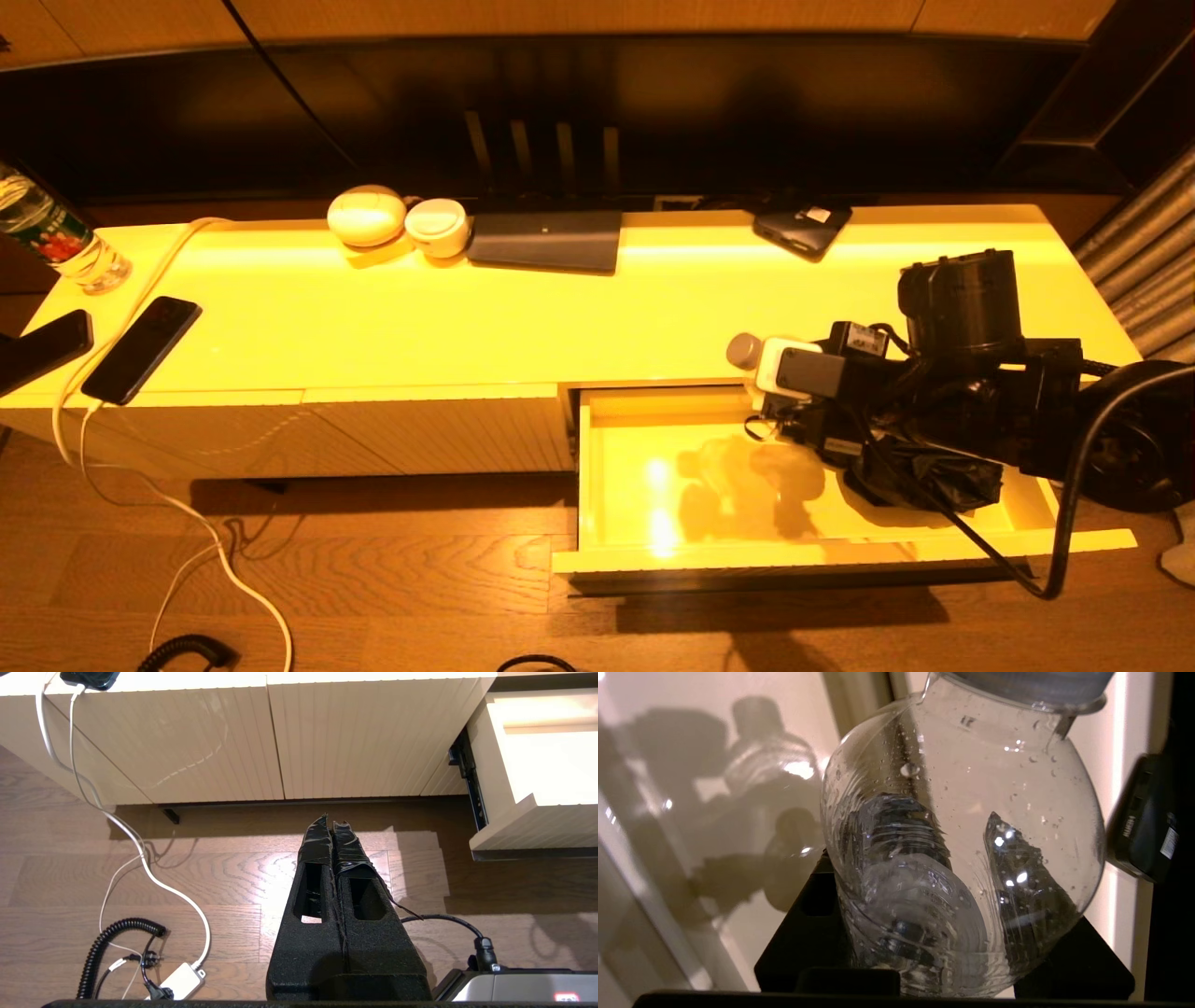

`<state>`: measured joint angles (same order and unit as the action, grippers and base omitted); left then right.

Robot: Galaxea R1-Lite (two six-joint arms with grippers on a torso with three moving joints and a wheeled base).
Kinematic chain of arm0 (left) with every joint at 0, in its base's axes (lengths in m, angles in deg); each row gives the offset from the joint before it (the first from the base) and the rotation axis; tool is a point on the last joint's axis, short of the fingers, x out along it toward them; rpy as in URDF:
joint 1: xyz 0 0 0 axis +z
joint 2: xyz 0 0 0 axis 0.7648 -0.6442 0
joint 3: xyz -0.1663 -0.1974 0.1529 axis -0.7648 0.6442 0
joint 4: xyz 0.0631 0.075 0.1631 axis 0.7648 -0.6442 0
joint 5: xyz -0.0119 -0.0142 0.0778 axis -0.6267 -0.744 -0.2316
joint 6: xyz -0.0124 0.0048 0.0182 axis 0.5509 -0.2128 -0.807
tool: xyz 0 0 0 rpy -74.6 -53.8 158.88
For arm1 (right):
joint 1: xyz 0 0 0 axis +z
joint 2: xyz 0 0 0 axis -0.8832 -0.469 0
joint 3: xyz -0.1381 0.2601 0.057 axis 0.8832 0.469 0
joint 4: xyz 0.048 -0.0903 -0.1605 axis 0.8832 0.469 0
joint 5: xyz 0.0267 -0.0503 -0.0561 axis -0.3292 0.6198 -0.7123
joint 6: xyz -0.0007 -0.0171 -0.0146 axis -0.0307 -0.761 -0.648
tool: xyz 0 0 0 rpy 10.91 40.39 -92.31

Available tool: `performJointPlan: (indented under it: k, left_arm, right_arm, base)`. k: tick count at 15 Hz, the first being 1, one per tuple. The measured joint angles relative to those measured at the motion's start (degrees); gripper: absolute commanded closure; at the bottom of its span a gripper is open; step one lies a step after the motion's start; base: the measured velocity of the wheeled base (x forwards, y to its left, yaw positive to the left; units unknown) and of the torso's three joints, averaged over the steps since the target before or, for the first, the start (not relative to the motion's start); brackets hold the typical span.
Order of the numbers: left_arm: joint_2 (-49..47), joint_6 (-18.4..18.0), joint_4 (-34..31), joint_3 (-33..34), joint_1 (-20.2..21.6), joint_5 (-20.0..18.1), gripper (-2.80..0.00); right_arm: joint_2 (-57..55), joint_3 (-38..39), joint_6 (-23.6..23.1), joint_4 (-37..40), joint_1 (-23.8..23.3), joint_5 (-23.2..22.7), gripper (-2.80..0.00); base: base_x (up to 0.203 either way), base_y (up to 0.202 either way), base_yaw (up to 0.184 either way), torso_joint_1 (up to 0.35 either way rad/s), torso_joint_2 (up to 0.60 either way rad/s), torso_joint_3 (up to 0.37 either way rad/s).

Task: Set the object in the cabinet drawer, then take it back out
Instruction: Put the mineral water in the drawer

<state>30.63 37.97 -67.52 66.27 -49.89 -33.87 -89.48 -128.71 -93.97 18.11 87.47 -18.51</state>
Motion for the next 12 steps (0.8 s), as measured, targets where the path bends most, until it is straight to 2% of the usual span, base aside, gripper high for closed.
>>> performJointPlan:
  k: [3, 8, 12]
  left_arm:
    - [0.00, 0.00, -0.02, 0.00, 0.00, 0.02, 0.00]
    - [0.00, 0.01, -0.04, 0.00, 0.00, 0.00, 0.00]
    - [0.00, 0.01, -0.04, 0.00, 0.00, 0.00, 0.00]
  right_arm:
    - [-0.04, 1.93, -7.46, 5.78, 0.00, -1.46, 0.00]
    - [-2.53, 1.79, -11.52, 9.91, -0.26, -4.81, 0.00]
    - [-5.88, -0.03, -14.54, 11.82, -0.34, -5.03, 0.00]
  base:
    - [0.000, 0.000, 0.000, 0.000, 0.00, 0.000]
    - [0.000, 0.000, 0.000, 0.000, 0.00, 0.000]
    - [0.000, 0.000, 0.000, 0.000, 0.00, 0.000]
